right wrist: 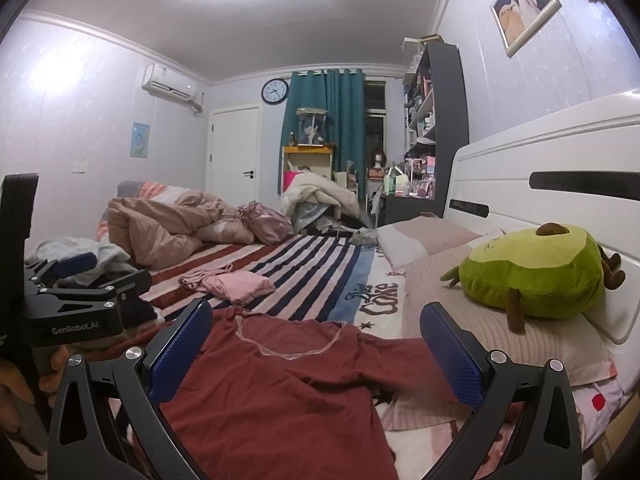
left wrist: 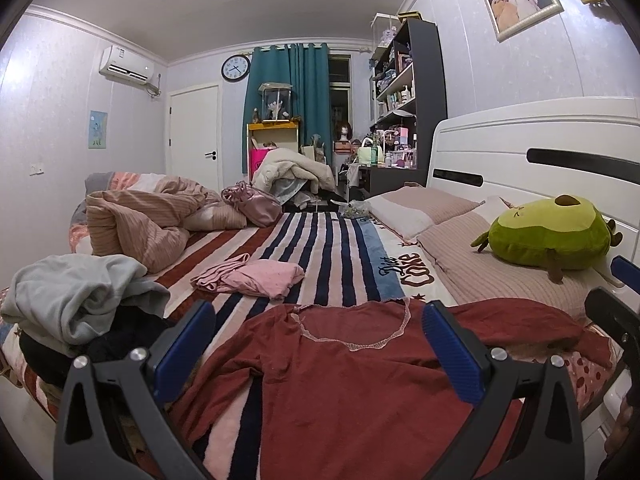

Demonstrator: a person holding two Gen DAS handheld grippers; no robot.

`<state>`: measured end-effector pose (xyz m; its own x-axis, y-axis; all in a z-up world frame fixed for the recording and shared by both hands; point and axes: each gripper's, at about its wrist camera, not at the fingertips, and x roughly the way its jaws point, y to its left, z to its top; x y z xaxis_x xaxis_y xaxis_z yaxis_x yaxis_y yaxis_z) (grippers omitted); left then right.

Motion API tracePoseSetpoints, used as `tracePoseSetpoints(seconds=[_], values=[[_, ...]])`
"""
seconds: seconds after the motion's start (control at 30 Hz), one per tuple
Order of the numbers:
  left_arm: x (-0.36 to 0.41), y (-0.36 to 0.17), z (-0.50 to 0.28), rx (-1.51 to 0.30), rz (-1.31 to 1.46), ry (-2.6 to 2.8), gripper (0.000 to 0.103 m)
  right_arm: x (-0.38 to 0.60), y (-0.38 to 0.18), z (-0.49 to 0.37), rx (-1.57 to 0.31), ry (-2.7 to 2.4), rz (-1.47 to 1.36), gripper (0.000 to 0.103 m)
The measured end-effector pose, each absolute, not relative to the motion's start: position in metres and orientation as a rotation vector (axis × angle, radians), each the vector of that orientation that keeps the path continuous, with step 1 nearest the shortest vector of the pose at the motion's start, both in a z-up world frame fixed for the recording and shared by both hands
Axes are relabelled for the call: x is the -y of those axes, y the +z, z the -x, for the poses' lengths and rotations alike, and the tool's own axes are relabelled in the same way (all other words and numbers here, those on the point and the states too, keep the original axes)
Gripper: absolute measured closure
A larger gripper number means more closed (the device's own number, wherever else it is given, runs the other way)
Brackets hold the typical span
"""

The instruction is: Fold small clothes

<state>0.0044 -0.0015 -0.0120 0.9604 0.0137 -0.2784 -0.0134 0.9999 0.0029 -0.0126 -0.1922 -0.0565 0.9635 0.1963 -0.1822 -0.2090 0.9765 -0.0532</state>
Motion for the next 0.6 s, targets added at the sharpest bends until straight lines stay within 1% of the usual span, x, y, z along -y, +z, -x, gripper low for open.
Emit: tracePoseSetpoints(seconds=[0.6], values=[[0.0,-0.013,-0.003,-0.284,0.009,0.022,0.001,0.182,-0.057,0.011,-0.221,0.26,0.085,0.0]])
